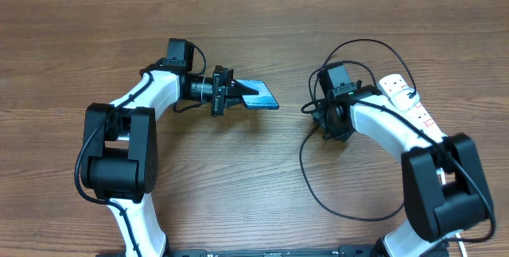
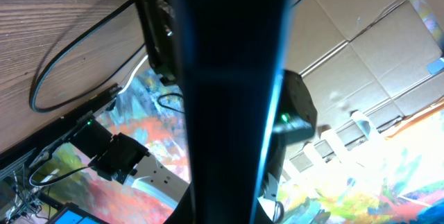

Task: Plug charger to phone and switch on socket
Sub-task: 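Grasp the black USB-C cable near its plug with the right gripper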

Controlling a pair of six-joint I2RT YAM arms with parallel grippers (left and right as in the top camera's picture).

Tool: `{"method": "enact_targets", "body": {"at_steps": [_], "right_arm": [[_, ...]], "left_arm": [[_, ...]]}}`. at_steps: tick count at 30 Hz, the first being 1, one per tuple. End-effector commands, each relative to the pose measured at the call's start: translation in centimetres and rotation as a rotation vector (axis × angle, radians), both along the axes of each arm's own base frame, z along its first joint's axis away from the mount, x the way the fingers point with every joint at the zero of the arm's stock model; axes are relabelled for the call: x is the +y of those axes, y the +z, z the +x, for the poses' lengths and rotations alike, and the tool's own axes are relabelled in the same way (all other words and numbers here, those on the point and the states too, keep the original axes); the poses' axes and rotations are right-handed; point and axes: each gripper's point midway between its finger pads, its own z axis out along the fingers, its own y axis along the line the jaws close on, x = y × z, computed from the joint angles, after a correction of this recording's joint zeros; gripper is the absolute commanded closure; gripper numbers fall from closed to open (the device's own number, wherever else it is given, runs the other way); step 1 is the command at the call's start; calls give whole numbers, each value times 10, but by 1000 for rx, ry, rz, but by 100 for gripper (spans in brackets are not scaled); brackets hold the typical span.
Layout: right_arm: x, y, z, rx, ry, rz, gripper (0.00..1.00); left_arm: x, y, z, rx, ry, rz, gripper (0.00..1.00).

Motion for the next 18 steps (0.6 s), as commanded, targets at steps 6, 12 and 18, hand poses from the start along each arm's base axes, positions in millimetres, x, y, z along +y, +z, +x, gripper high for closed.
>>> {"method": "enact_targets", "body": {"at_steps": [6, 12, 18], "right_arm": [[6, -6, -11, 53, 11, 27, 85], [15, -5, -37, 149, 43, 42, 96], [10, -2, -86, 325, 87, -35, 80]], "left_arm": [[-1, 9, -3, -14, -19, -54, 96], [-1, 9, -3, -14, -18, -53, 96], [-1, 9, -3, -14, -18, -50, 96]]}}
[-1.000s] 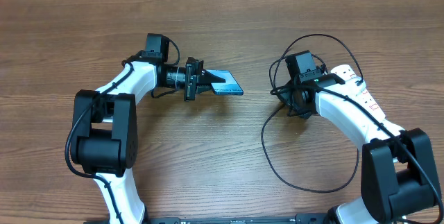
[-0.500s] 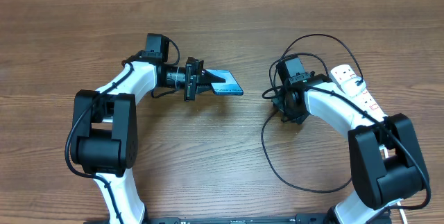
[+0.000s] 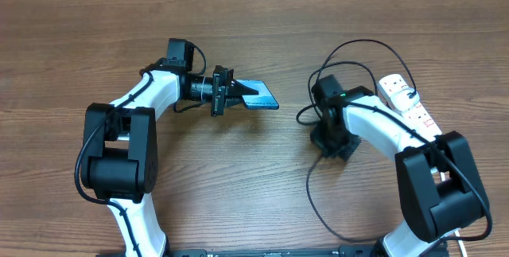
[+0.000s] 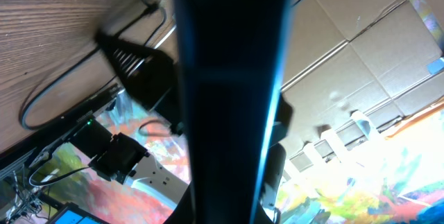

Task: Plug charger to phone and switch on socket
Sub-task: 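Grasp the black USB-C cable near its plug with the right gripper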

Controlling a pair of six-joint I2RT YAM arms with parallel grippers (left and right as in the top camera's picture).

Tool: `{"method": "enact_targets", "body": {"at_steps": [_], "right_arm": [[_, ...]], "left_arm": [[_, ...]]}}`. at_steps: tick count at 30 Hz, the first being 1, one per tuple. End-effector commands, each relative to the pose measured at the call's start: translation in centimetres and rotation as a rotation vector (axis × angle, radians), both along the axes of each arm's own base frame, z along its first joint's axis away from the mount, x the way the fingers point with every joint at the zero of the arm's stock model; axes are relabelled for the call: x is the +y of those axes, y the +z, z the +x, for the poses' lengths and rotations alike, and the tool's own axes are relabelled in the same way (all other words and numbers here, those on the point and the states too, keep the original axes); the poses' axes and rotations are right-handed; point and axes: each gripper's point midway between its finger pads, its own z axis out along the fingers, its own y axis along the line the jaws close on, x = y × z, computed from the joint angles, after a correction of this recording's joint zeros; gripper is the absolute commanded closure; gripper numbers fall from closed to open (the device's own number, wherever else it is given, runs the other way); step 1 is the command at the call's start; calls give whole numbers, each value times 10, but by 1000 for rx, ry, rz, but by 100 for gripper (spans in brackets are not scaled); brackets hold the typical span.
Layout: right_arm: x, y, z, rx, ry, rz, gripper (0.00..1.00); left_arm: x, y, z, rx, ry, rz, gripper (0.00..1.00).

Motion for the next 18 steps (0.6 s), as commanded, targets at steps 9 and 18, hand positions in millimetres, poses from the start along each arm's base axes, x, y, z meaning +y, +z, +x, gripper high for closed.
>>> {"method": "enact_targets", "body": {"at_steps": [9, 18], "right_arm": [[-1, -2, 13, -78, 26, -48, 52], [9, -1, 48, -221, 95, -12, 28]], "left_arm": [[-1, 5, -2, -16, -13, -32, 96], [-1, 5, -2, -16, -13, -32, 96]]}}
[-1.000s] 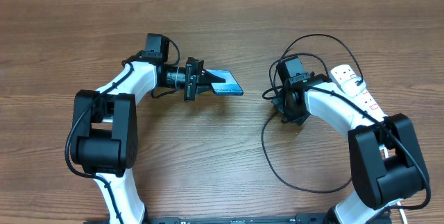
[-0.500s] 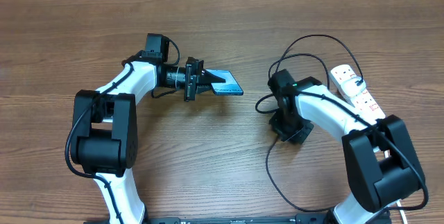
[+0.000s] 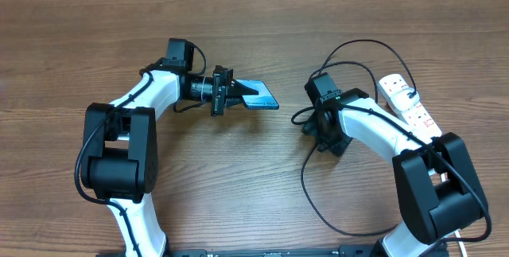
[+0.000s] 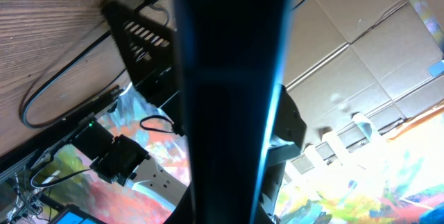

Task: Plug charger to phone and switch on socket
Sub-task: 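Grasp the black USB-C cable near its plug with the right gripper, then carry the USB-C plug toward the phone's bottom port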

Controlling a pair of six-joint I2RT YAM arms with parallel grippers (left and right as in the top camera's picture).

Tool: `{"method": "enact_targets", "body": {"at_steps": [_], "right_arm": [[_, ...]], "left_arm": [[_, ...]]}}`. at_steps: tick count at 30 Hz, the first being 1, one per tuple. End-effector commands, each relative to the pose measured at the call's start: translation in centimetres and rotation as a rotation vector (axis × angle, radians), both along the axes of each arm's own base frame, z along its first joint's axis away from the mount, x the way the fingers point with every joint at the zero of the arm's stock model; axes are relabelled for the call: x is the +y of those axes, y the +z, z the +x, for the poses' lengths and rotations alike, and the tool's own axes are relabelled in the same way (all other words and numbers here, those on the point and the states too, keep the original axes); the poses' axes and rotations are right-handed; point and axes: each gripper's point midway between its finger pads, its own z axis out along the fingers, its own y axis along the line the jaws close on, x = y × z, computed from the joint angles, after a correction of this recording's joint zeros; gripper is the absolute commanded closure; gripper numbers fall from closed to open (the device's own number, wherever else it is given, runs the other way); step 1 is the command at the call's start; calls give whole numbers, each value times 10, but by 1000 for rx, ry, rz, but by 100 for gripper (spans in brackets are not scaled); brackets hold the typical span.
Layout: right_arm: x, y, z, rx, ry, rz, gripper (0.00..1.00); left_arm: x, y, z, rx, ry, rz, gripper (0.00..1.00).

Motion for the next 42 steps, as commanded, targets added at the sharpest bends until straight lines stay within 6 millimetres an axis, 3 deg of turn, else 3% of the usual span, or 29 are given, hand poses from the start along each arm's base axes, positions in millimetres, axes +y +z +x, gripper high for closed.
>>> {"method": "enact_targets", "body": {"at_steps": [1, 3, 8, 11, 16, 20, 24, 29, 36, 39, 42], "right_arm": [[-1, 0, 13, -56, 63, -16, 28], [-1, 0, 13, -57, 63, -14, 30], [-2, -1, 6, -29, 61, -16, 48], [-2, -1, 3, -15, 59, -14, 62], [1, -1, 2, -8, 61, 2, 96], [7, 7, 0, 20, 109, 39, 96], [8, 44, -10, 81, 189, 46, 96], [11, 121, -33, 92, 361, 104, 96], [63, 208, -104, 28, 720, 570, 96], [78, 230, -126, 13, 814, 720, 96], [88, 233, -131, 1, 880, 762, 96]], "left_arm": [[-1, 7, -2, -15, -15, -40, 96], [-1, 7, -2, -15, -15, -40, 96], [-1, 7, -2, -15, -15, -40, 96], [-1, 7, -2, -15, -15, -40, 96], [-1, 7, -2, -33, -17, -41, 96], [-1, 7, -2, -104, -23, -49, 96], [-1, 8, 1, -158, -26, -55, 96], [-2, 12, 7, -236, -29, -72, 96], [-4, 24, 14, -328, -44, -126, 96], [-4, 26, 17, -324, -43, -127, 96], [-5, 29, 18, -344, -51, -142, 96]]}}
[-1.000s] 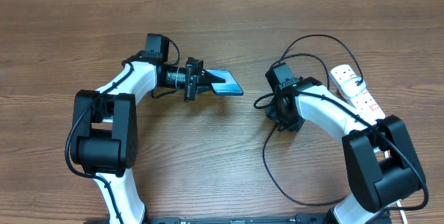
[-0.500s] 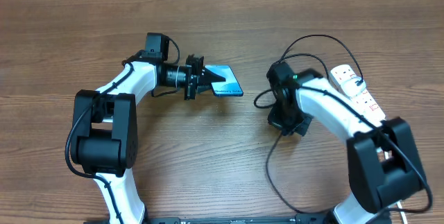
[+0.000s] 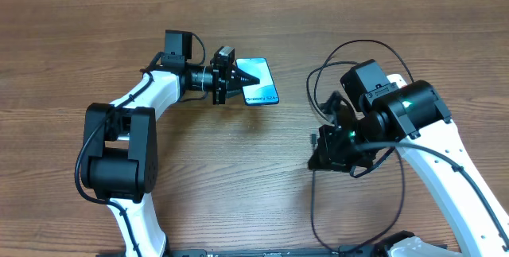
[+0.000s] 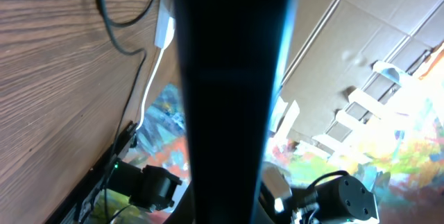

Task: Plug charger to phone and switch on socket
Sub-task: 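Carry the USB-C plug toward the phone's bottom port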

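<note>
My left gripper [image 3: 233,75] is shut on the dark phone [image 3: 258,82], holding it off the table at the back centre with its broad face turned up. In the left wrist view the phone [image 4: 229,78] fills the middle as a dark bar. My right gripper [image 3: 328,152] is raised over the table's right half. It looks shut on the black charger cable [image 3: 312,201], which hangs from it and loops behind the arm. The right arm hides the white socket strip in the overhead view. A white piece with a white cord [image 4: 165,19] at the left wrist view's top may be that strip.
The wooden table [image 3: 238,177] carries only the cable's loops [image 3: 350,46] on its right side. Both arm bases stand at the near edge. Cardboard walls show beyond the table in the left wrist view.
The left gripper has turned the phone so its broad face shows from above. The right arm has lifted off the table and swung right, now covering the socket strip, with the cable hanging from its gripper.
The left gripper held the phone edge-up at the back centre through every earlier moment. The right gripper was low on the table among the cable loops, shifting slightly each time, with the socket strip visible at the right. Now the phone is turned and the right arm is raised.
</note>
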Controlling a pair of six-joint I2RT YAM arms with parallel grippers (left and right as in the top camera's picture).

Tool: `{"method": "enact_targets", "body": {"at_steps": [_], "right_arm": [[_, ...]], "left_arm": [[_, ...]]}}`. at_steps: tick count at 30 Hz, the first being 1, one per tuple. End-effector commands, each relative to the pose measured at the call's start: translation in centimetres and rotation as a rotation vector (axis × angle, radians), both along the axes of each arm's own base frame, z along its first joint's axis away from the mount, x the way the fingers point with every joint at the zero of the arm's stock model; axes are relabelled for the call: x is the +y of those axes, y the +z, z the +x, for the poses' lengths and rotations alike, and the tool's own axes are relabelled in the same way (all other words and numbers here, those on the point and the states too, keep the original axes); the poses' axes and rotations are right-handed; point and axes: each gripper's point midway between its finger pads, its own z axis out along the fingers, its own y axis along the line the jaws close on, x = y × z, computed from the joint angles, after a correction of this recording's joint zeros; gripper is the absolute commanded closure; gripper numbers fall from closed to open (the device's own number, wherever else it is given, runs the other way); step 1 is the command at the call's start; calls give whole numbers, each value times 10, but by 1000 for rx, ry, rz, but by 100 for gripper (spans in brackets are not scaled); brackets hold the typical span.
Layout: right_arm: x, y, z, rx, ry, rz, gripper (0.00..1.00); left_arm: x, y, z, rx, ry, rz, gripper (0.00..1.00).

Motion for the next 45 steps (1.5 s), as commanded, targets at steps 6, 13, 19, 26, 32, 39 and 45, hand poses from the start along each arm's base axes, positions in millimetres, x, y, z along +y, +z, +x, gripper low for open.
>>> {"method": "enact_targets", "body": {"at_steps": [6, 13, 19, 26, 32, 39, 45], "right_arm": [[38, 0, -5, -13, 188, 134, 96], [57, -32, 9, 23, 225, 90, 96], [55, -48, 25, 7, 179, 15, 96], [51, -43, 44, -79, 157, -45, 96], [54, -34, 61, -165, 150, -48, 96], [60, -36, 61, -147, 158, -20, 96], [65, -37, 58, -147, 175, -18, 96]], "left_arm": [[-2, 16, -8, 9, -61, -81, 96], [-3, 18, -7, -28, -64, -84, 96], [-4, 17, -5, -97, -60, -81, 96], [-5, 13, -2, -125, -46, -60, 96], [-10, 13, -5, -131, -61, -62, 96], [-15, 13, -8, -185, -75, -68, 96], [-15, 12, -7, -200, -72, -64, 96]]}}
